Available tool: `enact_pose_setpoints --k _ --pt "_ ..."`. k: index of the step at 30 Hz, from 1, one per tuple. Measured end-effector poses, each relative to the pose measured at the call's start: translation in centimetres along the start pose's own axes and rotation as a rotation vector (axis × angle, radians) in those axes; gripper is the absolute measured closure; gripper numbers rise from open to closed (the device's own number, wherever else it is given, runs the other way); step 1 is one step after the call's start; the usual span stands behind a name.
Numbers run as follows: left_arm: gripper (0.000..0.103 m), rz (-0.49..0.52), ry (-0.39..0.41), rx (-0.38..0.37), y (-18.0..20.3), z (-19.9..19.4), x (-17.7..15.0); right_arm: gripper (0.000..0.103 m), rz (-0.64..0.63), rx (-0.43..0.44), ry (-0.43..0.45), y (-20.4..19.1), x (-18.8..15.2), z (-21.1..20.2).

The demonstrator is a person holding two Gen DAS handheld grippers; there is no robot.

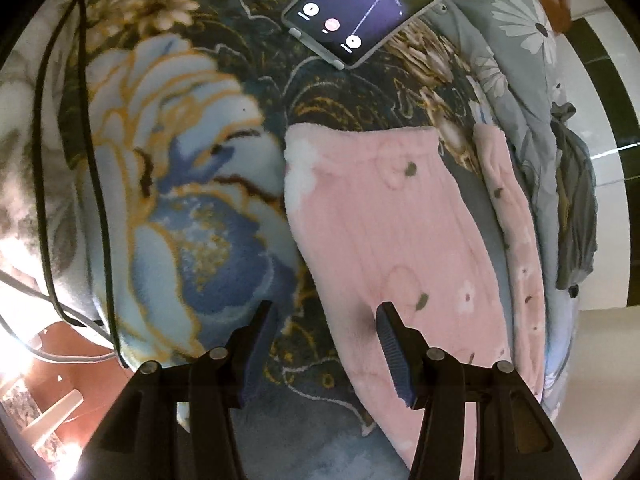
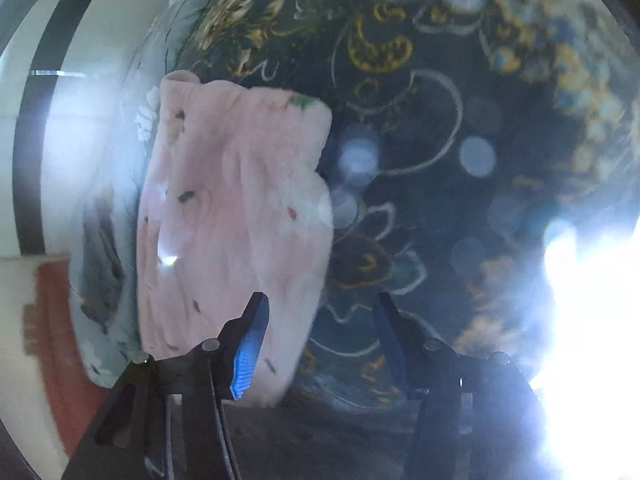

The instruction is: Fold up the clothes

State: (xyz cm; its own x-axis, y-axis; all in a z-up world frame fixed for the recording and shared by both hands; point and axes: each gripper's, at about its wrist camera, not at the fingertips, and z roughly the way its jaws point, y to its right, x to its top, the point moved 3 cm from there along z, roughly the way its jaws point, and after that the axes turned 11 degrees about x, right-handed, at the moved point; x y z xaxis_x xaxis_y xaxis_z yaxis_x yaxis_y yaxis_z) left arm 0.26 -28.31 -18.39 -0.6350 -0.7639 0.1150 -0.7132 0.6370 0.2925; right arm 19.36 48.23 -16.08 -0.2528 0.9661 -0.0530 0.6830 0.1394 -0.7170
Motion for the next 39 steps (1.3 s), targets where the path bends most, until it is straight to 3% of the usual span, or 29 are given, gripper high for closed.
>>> enact_pose_setpoints --k 5,9,13,15,17,18,21,23,26,31,34,39 --pt "0.049 -0.053 -0.008 -0.033 -0.5 0.1 0.3 0.045 -0.011 -0.003 -0.005 -0.2 -0.2 2.2" --pt "0.049 -0.05 -0.005 -0.045 -0.6 0.1 0.2 0.045 0.019 0.044 0.01 -1.0 0.3 2.7" --pt "0.051 -0.052 0.001 -0.068 -0.7 -0.1 0.3 0.057 0.027 0.147 0.002 -1.9 0.2 3.7" --pt "0.06 -0.077 0.011 -0.069 -0.9 -0.1 0.2 0.067 0.048 0.136 0.0 -1.9 -0.1 4.3" --pt "0.072 -0.108 0.021 -0.071 -1.2 0.0 0.2 0.084 0.09 0.152 -0.001 -1.6 -0.3 4.7" --pt "0.085 -0.122 0.024 -0.076 -1.2 0.0 0.1 0.088 0.11 0.164 -0.004 -1.6 -0.3 4.9" --pt "0.097 -0.155 0.018 -0.11 -1.3 0.2 0.1 0.093 0.14 0.19 -0.01 -1.9 -0.1 5.5" --pt "0.098 -0.168 0.029 -0.113 -1.3 0.0 0.2 0.095 0.124 0.198 -0.014 -2.9 0.4 5.5" --pt "0.098 -0.26 0.002 -0.215 -1.4 -0.3 0.5 0.096 0.083 0.215 -0.008 -4.4 0.9 4.8" --pt "0.098 -0.275 0.01 -0.315 0.6 -2.2 2.0 0.096 0.02 0.277 -0.011 -7.5 1.5 3.5" --pt "0.098 -0.22 0.046 -0.325 2.8 -4.0 2.9 0.096 0.007 0.312 -0.001 -9.2 2.4 3.3" --pt "0.098 -0.267 0.049 -0.433 5.9 -5.9 5.3 0.097 -0.039 0.376 0.026 -13.7 3.5 2.6"
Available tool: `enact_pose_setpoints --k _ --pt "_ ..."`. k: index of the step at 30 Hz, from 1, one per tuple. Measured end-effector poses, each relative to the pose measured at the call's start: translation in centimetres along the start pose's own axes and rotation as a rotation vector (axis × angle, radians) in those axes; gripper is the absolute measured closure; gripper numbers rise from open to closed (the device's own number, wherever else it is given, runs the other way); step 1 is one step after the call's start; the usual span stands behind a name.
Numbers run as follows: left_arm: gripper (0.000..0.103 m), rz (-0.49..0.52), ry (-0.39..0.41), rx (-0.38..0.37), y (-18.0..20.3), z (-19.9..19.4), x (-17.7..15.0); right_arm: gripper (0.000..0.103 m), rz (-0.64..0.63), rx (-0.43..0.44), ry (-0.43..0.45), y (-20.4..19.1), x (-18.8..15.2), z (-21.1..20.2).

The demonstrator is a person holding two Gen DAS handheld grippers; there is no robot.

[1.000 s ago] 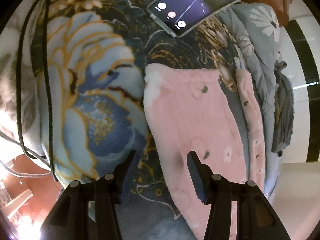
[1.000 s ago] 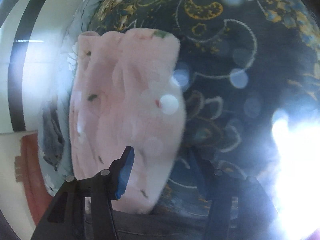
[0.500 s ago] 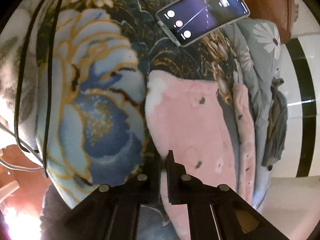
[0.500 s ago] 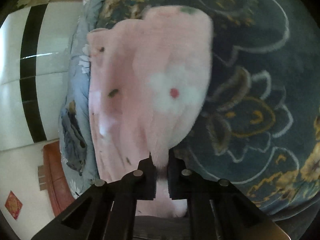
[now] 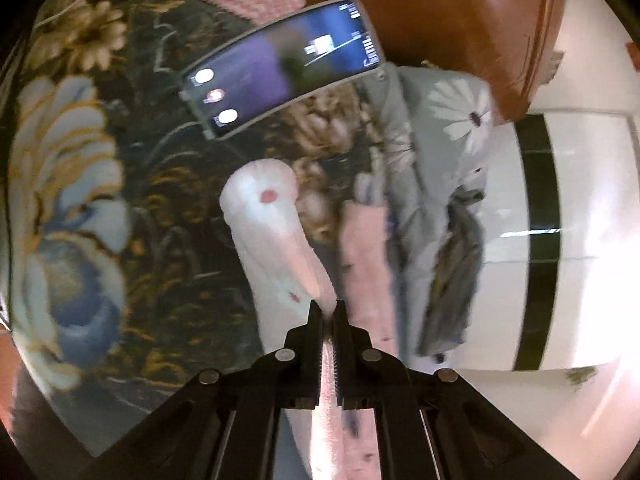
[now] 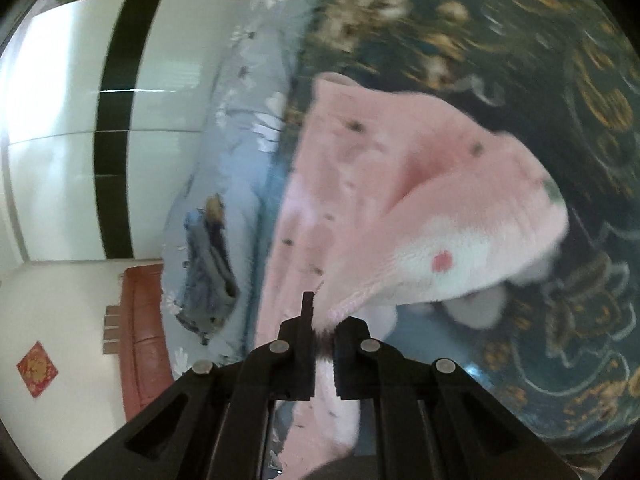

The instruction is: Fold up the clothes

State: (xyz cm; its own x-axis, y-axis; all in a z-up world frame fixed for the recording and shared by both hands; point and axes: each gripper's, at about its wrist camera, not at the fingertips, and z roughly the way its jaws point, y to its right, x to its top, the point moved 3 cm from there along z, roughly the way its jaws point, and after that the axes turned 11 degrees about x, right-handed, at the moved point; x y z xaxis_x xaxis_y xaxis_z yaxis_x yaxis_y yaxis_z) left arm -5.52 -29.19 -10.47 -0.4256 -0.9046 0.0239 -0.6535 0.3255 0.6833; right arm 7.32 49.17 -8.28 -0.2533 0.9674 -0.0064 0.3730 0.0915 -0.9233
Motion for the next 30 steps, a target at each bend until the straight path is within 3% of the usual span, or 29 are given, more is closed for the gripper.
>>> enact_pose_setpoints --k 3,8,14,20,23,27,30 --pt "0.098 -0.018 0.004 -0.032 1.9 -0.6 0.5 0.097 -0.048 0.045 0.007 -2.4 0.8 0.2" --pt "0.098 -0.013 0.015 -0.013 5.8 0.0 1.3 0.097 -0.097 0.085 0.017 -5.2 2.4 0.7" --pt "0.098 0.054 0.042 0.093 12.2 3.5 3.0 0.097 -0.14 0.043 0.013 -8.4 5.8 4.9" --pt "0.098 0.153 0.005 0.21 19.2 11.0 3.9 0.098 -0.172 -0.045 0.04 -9.8 9.6 9.8" --pt "0.098 0.248 -0.014 0.279 22.7 16.0 3.8 0.097 -0.16 -0.113 0.062 -9.1 11.7 12.5" --pt "0.098 0.217 -0.061 0.339 23.8 22.8 4.3 0.097 -0.096 -0.192 0.067 -6.9 14.0 16.1" --pt "0.098 0.236 -0.093 0.37 23.0 25.6 4.8 0.097 -0.048 -0.25 0.068 -4.8 14.8 18.1"
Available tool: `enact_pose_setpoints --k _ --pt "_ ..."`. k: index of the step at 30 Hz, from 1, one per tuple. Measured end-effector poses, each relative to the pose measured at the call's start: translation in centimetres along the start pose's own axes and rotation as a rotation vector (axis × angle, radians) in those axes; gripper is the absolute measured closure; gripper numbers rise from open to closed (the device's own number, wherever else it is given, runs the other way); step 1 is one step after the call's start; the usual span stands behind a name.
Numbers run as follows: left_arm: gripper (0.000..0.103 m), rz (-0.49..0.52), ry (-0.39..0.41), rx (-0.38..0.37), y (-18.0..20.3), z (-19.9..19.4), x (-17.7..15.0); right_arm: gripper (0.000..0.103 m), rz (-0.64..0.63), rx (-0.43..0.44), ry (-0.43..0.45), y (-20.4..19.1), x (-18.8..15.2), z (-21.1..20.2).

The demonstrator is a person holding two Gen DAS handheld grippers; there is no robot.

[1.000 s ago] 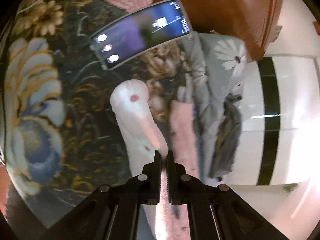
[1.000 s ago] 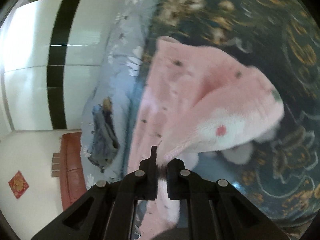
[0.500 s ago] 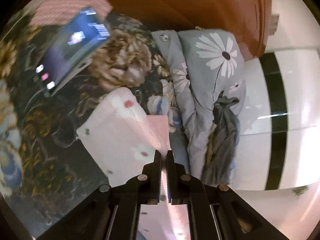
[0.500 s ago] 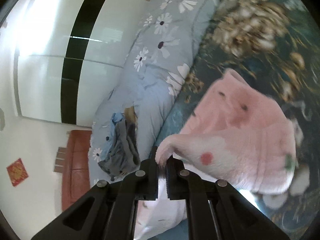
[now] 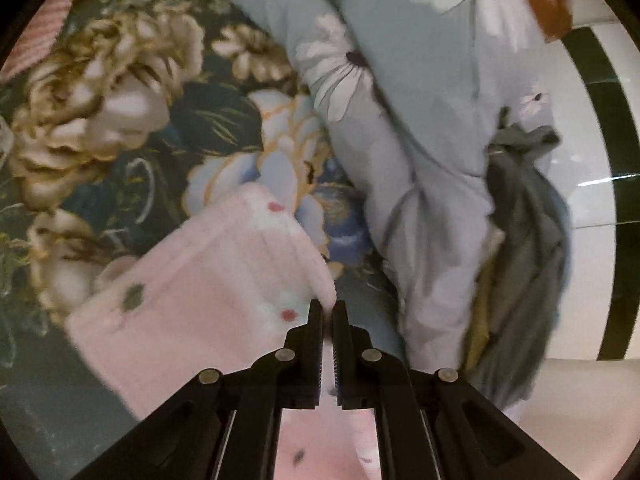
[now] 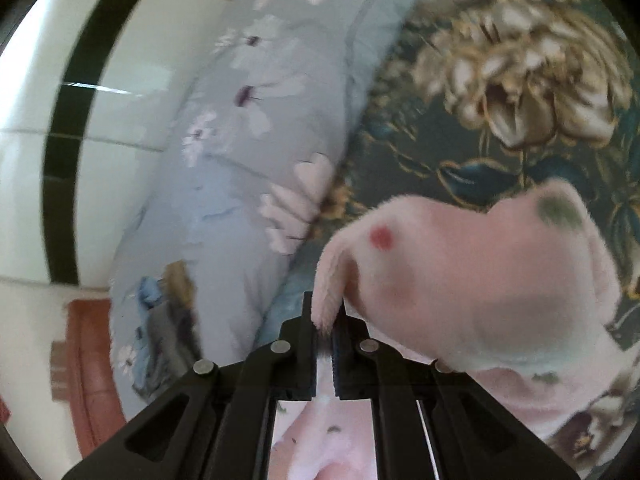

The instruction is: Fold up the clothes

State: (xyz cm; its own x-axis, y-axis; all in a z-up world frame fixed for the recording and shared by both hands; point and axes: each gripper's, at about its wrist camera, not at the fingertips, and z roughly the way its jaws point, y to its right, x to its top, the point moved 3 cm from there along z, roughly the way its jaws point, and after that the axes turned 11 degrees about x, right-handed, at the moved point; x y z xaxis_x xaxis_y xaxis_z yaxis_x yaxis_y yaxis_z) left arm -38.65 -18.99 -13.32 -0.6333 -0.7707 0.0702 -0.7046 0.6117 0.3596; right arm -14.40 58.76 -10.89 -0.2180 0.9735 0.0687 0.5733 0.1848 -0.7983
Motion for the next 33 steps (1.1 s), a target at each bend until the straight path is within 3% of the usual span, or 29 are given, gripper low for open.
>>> enact_pose_setpoints --k 4,5,8,9,10,11,12,13,14,16,18,23,26,29,33 --pt "0.095 0.035 -0.053 0.015 0.0 3.2 0.7 0.096 -0.029 -0.097 -0.017 1.1 0.1 2.2" --pt "0.088 0.043 -0.064 0.0 -0.2 3.2 0.7 0.096 -0.038 -0.113 -0.024 1.3 0.0 2.5" --pt "0.054 0.108 -0.032 -0.044 -1.0 1.1 0.9 0.096 -0.071 -0.14 -0.038 1.4 -0.1 2.9" --pt "0.051 0.127 -0.013 -0.05 -1.3 0.2 0.8 0.095 -0.09 -0.149 -0.04 1.2 -0.2 2.9" --pt "0.05 0.143 0.004 -0.049 -1.8 -0.7 0.8 0.087 -0.114 -0.154 -0.041 0.9 -0.3 2.7" --pt "0.047 0.16 0.022 -0.047 -2.3 -1.7 0.8 0.067 -0.141 -0.158 -0.037 0.5 -0.4 2.4" --pt "0.045 0.165 0.052 -0.023 -3.2 -2.7 0.8 0.057 -0.168 -0.156 -0.032 0.0 -0.6 2.0" --pt "0.044 0.169 0.084 0.003 -4.1 -3.7 0.8 0.047 -0.196 -0.136 -0.028 -0.6 -0.9 1.5" --pt "0.041 0.169 0.112 0.043 -5.2 -4.3 0.5 0.047 -0.225 -0.116 -0.027 -1.3 -1.3 0.9" --pt "0.04 0.162 0.151 0.119 -7.8 -4.9 0.1 0.047 -0.284 -0.08 -0.045 -2.3 -2.4 -0.5" --pt "0.04 0.131 0.117 0.139 -10.4 -4.0 -1.1 0.047 -0.332 -0.062 -0.054 -2.8 -3.6 -2.2" --pt "0.04 -0.052 0.079 0.052 -15.1 -2.0 -3.3 0.037 -0.363 -0.076 -0.034 0.1 -5.7 -7.8" --pt "0.04 -0.109 0.047 -0.013 -16.1 -0.7 -4.4 0.037 -0.294 -0.119 0.021 3.9 -5.1 -11.4" --pt "0.04 -0.086 0.029 -0.042 -15.5 0.3 -5.4 0.037 -0.18 -0.14 0.038 7.7 -4.9 -12.7" --pt "0.04 -0.042 0.013 -0.014 -14.0 1.7 -6.1 0.036 -0.014 -0.055 0.015 11.3 -5.9 -11.2"
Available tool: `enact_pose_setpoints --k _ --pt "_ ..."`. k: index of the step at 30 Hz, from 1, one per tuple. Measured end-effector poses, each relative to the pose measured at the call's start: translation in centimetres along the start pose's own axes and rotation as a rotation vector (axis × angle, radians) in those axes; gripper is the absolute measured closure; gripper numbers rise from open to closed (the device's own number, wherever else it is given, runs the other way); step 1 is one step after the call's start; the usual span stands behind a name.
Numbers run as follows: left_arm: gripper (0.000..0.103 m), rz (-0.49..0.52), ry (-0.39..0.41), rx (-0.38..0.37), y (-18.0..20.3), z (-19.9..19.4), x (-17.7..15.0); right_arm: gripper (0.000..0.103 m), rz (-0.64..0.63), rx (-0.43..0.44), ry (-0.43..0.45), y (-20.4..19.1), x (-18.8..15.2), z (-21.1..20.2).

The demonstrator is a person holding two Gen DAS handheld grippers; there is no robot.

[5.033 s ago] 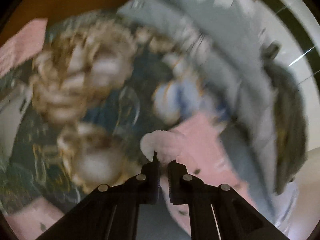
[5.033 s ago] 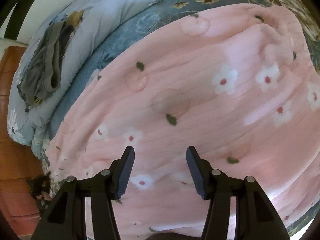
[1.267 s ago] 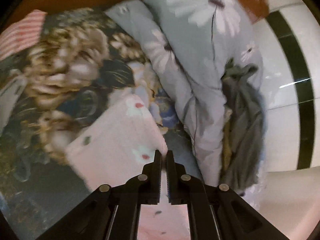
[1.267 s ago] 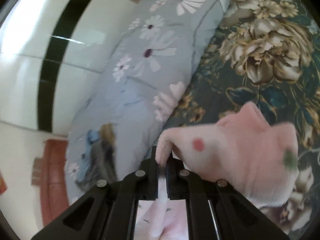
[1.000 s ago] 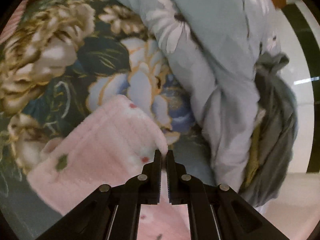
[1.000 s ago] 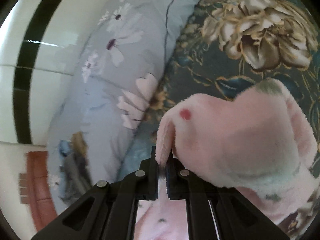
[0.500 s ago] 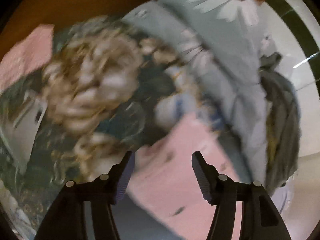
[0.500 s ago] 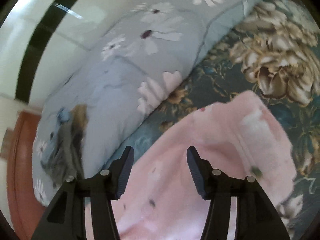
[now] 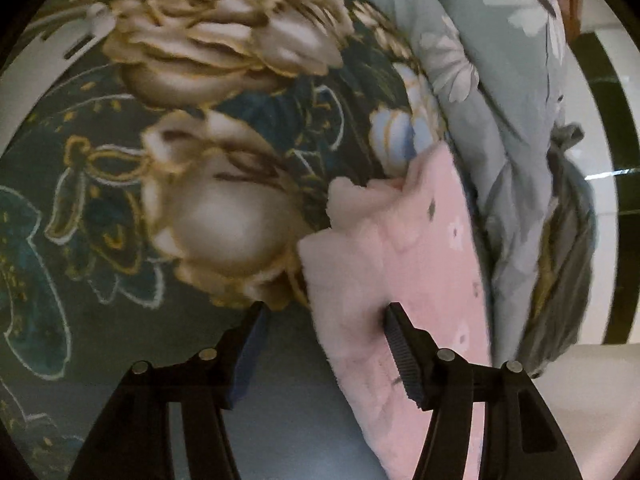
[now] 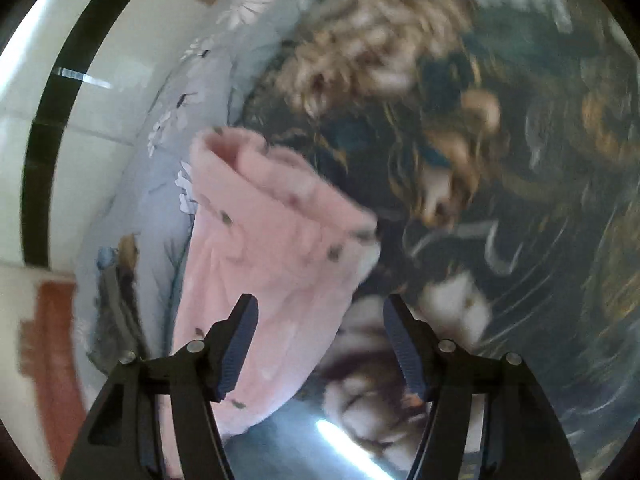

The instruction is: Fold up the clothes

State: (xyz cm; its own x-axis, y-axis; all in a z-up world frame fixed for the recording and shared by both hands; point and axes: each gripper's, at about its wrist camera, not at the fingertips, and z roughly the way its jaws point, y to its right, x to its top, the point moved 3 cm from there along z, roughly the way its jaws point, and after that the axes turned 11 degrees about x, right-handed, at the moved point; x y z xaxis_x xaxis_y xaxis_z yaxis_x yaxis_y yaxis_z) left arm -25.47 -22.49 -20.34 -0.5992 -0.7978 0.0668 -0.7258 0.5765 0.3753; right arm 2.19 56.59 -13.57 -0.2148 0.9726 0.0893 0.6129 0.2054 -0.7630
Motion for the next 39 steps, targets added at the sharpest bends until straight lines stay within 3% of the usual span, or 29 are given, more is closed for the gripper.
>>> enact_pose_setpoints --k 5,10,12,14,17,22,24,27,31,36,39 --pt "0.036 -0.007 0.024 0.022 1.1 0.4 0.1 0.036 0.08 0.106 0.003 -0.3 -0.7 3.3" --pt "0.04 0.021 0.037 0.04 2.5 0.5 0.1 0.036 0.104 0.074 0.003 -1.9 0.3 6.1" --pt "0.067 0.021 0.029 0.031 3.0 0.6 -0.1 0.05 0.134 0.064 0.011 -2.3 0.7 6.3" --pt "0.084 0.015 0.024 0.042 3.4 0.6 -0.4 0.081 0.155 0.039 0.003 -2.5 1.1 6.4" --pt "0.09 0.027 0.049 0.035 4.3 -0.5 -1.0 0.089 0.13 0.015 -0.007 -3.6 1.6 5.9" --pt "0.092 0.108 0.08 -0.062 6.2 -4.8 -1.9 0.092 0.026 0.099 0.027 -6.9 3.7 2.4" --pt "0.092 0.128 0.085 -0.145 6.4 -7.2 -2.5 0.092 -0.017 0.131 0.039 -8.2 4.4 0.6" --pt "0.092 0.155 0.083 -0.208 4.6 -9.4 -4.1 0.092 -0.064 0.161 0.056 -8.6 5.2 -2.4" --pt "0.092 0.143 0.019 -0.186 0.8 -8.1 -7.6 0.092 -0.051 0.106 0.083 -4.0 6.2 -5.6" --pt "0.092 0.016 -0.064 -0.096 -4.9 -5.1 -10.1 0.092 0.153 0.033 0.079 5.2 6.0 -6.4" --pt "0.092 -0.056 -0.083 -0.1 -6.4 -4.2 -10.3 0.092 0.178 0.037 0.075 6.6 5.2 -5.7"
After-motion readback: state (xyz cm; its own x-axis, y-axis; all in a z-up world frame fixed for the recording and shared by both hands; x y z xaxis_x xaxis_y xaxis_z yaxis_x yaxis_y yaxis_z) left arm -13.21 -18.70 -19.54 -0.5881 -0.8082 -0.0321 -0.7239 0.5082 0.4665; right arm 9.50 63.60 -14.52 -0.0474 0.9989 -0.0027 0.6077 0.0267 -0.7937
